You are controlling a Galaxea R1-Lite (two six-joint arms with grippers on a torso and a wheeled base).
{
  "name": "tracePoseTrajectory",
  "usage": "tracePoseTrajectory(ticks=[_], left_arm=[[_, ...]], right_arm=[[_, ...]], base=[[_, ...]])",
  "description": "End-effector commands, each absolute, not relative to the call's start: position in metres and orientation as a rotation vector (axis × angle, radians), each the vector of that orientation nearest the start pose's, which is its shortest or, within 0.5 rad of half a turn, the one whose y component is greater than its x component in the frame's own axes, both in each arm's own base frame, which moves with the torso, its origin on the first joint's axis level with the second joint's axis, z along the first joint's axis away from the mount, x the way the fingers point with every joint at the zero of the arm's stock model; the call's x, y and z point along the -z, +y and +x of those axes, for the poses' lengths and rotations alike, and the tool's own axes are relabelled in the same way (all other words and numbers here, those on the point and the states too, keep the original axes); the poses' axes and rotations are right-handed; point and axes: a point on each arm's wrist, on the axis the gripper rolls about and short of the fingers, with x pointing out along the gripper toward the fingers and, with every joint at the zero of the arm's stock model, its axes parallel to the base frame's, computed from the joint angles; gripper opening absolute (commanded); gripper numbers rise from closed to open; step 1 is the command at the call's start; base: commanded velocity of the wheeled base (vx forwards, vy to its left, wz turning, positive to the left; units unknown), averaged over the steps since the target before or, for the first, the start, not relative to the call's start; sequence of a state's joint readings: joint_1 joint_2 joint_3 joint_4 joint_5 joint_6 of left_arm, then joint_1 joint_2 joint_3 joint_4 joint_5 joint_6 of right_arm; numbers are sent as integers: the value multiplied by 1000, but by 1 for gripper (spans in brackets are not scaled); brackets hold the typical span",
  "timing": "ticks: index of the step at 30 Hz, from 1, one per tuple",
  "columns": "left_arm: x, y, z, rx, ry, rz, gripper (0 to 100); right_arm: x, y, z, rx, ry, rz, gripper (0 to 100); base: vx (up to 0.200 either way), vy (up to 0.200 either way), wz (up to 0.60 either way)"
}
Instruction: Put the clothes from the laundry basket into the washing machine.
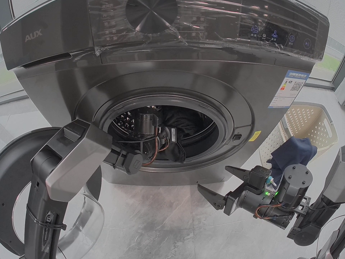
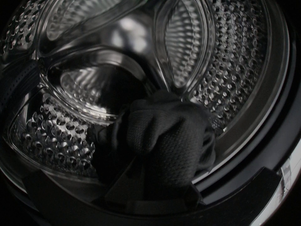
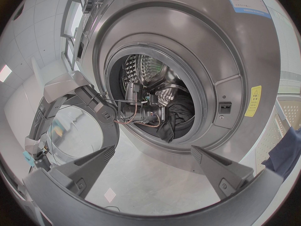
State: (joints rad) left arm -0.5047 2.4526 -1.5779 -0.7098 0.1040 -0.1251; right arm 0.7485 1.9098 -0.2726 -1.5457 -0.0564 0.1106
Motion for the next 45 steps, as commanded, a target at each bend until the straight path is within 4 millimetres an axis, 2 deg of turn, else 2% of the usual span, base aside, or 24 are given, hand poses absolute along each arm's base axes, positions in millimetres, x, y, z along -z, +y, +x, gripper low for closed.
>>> tracePoseTrajectory(ticks=[1,8,14,15,21,25,28,32,33,39,45], left_arm=[[-95,-246,462,334,88,-125,0],[-108,-253,481,291,-67,-204,0],[-102,-257,487,284,-102,-214,0],[-100,-257,487,284,-104,-212,100],[-102,-258,483,288,-103,-218,100],[-102,-251,463,298,-6,-174,100],[-93,-250,443,351,125,-127,100],[-84,-250,442,358,159,-114,100],[-76,-251,444,357,169,-103,0],[-66,-255,460,346,146,-107,0],[-89,-259,481,297,5,-168,0]], right_arm=[[-96,181,198,-683,114,74,100],[-97,180,198,-682,111,75,100],[-97,180,198,-679,111,75,100],[-97,179,198,-677,111,75,100],[-96,179,199,-677,114,74,100],[-96,180,198,-682,114,74,100],[-96,180,198,-683,113,74,100],[-96,181,197,-688,113,74,100],[-97,181,197,-690,112,75,100],[-98,182,197,-689,104,78,100],[-99,183,198,-690,100,80,100]], base=[[0,0,0],[0,0,0],[0,0,0],[0,0,0],[0,0,0],[0,0,0],[0,0,0],[0,0,0],[0,0,0],[0,0,0],[0,0,0]])
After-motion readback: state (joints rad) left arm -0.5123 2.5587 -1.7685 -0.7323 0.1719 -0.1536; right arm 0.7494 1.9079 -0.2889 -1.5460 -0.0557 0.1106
